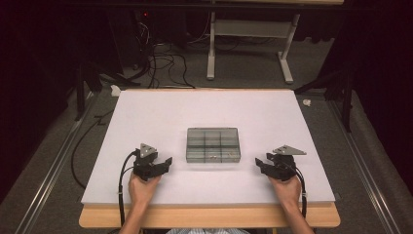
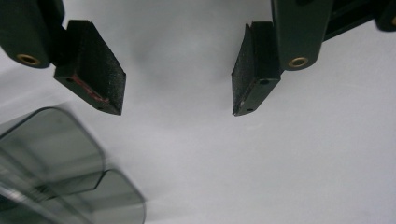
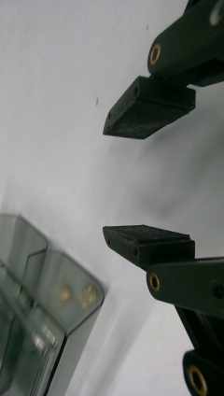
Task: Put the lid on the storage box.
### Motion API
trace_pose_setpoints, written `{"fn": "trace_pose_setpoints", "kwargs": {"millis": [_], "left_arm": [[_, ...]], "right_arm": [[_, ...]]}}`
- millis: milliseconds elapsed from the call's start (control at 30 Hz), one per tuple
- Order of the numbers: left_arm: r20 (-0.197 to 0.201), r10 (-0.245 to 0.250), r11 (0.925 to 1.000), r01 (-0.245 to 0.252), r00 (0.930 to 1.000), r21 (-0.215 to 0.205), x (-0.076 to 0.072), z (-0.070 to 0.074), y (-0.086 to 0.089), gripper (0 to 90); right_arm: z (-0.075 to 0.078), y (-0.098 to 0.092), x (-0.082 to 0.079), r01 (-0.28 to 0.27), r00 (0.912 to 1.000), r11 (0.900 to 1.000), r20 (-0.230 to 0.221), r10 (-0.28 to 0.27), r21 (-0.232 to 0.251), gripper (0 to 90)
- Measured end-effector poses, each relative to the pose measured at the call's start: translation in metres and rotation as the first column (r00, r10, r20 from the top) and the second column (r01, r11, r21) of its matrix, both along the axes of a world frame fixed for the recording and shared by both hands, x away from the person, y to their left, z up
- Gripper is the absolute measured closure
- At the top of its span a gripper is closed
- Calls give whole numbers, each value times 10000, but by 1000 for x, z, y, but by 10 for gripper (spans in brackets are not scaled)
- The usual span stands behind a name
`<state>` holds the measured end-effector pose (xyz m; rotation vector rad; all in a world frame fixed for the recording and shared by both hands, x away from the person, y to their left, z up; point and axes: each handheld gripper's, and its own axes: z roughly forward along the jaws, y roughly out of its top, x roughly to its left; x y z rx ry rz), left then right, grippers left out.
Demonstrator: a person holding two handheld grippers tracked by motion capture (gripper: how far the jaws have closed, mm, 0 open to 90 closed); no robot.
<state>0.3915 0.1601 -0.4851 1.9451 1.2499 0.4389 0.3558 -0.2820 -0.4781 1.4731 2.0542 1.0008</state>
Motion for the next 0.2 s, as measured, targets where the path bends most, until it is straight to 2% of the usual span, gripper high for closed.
{"fn": "trace_pose_setpoints", "kwargs": {"millis": [67,100,200], "left_arm": [[37,14,9999,-15,10000,159,0,0,-1,340],[81,-16,9996,14,10000,293,0,0,-3,338],[191,-95,9974,81,9998,713,-2,-1,-7,315]], "right_arm": [[-1,0,4,-25,9995,10000,-310,25,-12,418],[-1,1,4,-17,9996,9999,-296,13,-141,414],[-2,10,2,-115,9999,9949,-126,103,-999,389]]}}
